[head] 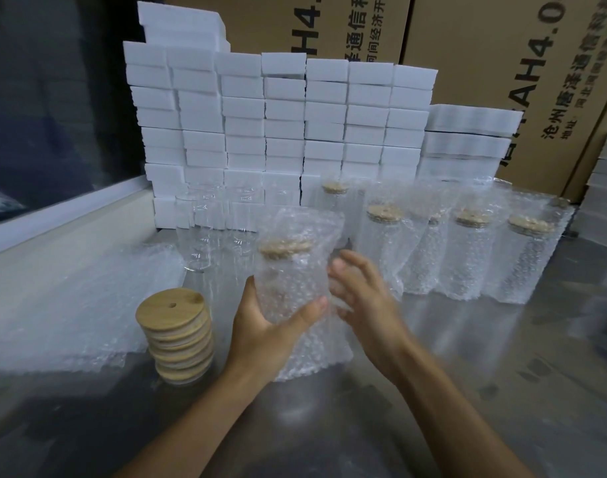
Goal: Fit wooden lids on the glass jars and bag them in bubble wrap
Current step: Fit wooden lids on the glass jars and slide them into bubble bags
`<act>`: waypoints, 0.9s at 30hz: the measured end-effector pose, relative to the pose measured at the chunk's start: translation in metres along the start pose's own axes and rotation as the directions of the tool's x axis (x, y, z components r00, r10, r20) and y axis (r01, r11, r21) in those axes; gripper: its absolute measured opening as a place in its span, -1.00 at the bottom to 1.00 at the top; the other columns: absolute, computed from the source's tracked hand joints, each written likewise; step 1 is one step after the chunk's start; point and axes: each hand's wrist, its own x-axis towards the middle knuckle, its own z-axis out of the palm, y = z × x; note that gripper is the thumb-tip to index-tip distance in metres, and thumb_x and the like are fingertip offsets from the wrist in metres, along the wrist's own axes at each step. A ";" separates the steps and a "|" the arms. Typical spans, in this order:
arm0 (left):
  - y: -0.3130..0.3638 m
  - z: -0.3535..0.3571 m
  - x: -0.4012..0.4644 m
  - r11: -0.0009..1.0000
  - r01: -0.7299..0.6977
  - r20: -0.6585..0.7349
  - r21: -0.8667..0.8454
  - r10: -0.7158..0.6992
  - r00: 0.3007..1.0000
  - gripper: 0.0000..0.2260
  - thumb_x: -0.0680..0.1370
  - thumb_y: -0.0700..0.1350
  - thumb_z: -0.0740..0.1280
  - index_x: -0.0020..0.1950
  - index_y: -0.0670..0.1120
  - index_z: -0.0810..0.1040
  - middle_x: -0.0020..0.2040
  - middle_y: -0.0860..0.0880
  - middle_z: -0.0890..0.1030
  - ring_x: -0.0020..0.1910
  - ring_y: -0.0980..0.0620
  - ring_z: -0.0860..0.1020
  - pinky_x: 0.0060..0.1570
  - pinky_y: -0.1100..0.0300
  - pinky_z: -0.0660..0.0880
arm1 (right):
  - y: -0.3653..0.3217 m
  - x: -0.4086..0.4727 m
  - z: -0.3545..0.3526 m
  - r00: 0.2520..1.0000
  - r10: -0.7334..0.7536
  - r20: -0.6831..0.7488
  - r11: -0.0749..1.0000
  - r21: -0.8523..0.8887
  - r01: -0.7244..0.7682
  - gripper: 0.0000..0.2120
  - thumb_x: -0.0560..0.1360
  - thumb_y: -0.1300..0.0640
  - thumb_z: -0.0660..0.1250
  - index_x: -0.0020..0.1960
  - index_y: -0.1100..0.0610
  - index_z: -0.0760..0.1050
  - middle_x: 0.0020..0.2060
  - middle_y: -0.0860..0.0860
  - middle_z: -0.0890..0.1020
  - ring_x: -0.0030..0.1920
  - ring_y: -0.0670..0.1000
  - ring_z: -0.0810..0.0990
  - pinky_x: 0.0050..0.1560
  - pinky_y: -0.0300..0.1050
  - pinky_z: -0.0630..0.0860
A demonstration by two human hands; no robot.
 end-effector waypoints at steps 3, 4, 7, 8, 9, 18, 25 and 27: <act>0.002 -0.002 0.001 1.000 -0.006 0.014 0.023 0.006 1.000 -0.42 0.18 0.22 0.58 0.14 0.16 0.51 0.02 0.18 0.67 0.00 0.23 0.63 -0.09 0.34 0.52 | 0.008 -0.006 0.008 0.994 0.027 0.102 0.992 -0.126 -0.014 -0.20 0.29 -0.37 0.43 0.47 -0.23 0.29 0.33 -0.13 0.50 0.19 -0.27 0.53 -0.03 -0.32 0.47; 0.002 -0.003 0.001 0.998 -0.016 0.001 0.068 0.016 1.000 -0.41 0.16 0.22 0.59 0.13 0.16 0.50 0.01 0.19 0.66 -0.01 0.25 0.62 -0.11 0.37 0.51 | 0.008 -0.006 0.010 0.998 -0.031 0.059 0.994 -0.108 0.037 -0.20 0.29 -0.35 0.45 0.47 -0.24 0.27 0.34 -0.12 0.49 0.19 -0.26 0.54 0.02 -0.28 0.51; 0.001 -0.007 0.003 0.951 -0.075 -0.051 0.300 0.094 0.994 -0.29 0.09 0.28 0.55 0.18 0.15 0.45 0.02 0.17 0.61 0.02 0.19 0.58 -0.06 0.30 0.51 | 0.002 -0.007 0.008 0.923 -0.361 -0.130 0.929 -0.133 0.345 -0.28 0.34 -0.27 0.45 0.44 -0.24 0.27 0.34 -0.18 0.49 0.29 -0.21 0.52 0.26 -0.10 0.50; 0.001 -0.007 0.002 0.916 -0.114 -0.044 0.386 0.141 0.989 -0.24 0.09 0.31 0.52 0.23 0.14 0.42 0.09 0.17 0.57 0.08 0.15 0.55 0.00 0.20 0.51 | -0.002 -0.009 0.007 0.871 -0.464 -0.161 0.882 -0.179 0.436 -0.32 0.37 -0.26 0.43 0.43 -0.21 0.29 0.33 -0.19 0.50 0.32 -0.18 0.50 0.28 -0.08 0.48; 0.001 -0.007 0.001 0.874 -0.152 -0.028 0.462 0.186 0.982 -0.19 0.09 0.33 0.50 0.29 0.14 0.38 0.15 0.17 0.52 0.13 0.11 0.52 0.05 0.12 0.51 | -0.004 -0.010 0.007 0.818 -0.546 -0.180 0.831 -0.241 0.502 -0.36 0.39 -0.25 0.41 0.41 -0.16 0.33 0.31 -0.19 0.52 0.33 -0.14 0.50 0.29 -0.08 0.46; -0.001 -0.005 -0.002 0.520 -0.349 0.115 0.779 0.429 0.896 -0.17 0.17 0.24 0.49 0.37 0.06 0.30 0.15 0.00 0.48 0.10 -0.09 0.49 0.01 0.05 0.40 | -0.011 -0.009 0.011 0.732 -0.645 -0.218 0.758 -0.296 0.580 -0.79 0.61 0.18 0.35 -0.20 0.15 0.58 -0.34 -0.10 0.63 -0.27 -0.14 0.61 -0.21 -0.32 0.49; -0.001 -0.006 0.002 0.558 -0.334 0.127 0.760 0.377 0.918 -0.14 0.14 0.25 0.55 0.35 0.07 0.30 0.12 0.03 0.58 0.02 -0.03 0.56 0.02 0.16 0.31 | -0.012 -0.009 0.017 0.726 -0.576 -0.375 0.815 -0.193 0.547 -0.89 0.62 0.19 0.34 -0.08 0.09 0.57 -0.19 -0.03 0.67 -0.11 0.00 0.65 -0.01 -0.11 0.58; 0.000 -0.007 0.001 0.633 -0.300 0.083 0.714 0.350 0.933 -0.17 0.13 0.30 0.48 0.33 0.12 0.28 0.13 0.07 0.56 0.02 0.04 0.52 0.00 0.15 0.36 | -0.008 -0.009 0.017 0.692 -0.556 -0.461 0.827 -0.225 0.515 -0.95 0.61 0.06 0.34 -0.03 -0.02 0.50 -0.13 -0.16 0.61 -0.05 -0.11 0.60 0.05 -0.11 0.53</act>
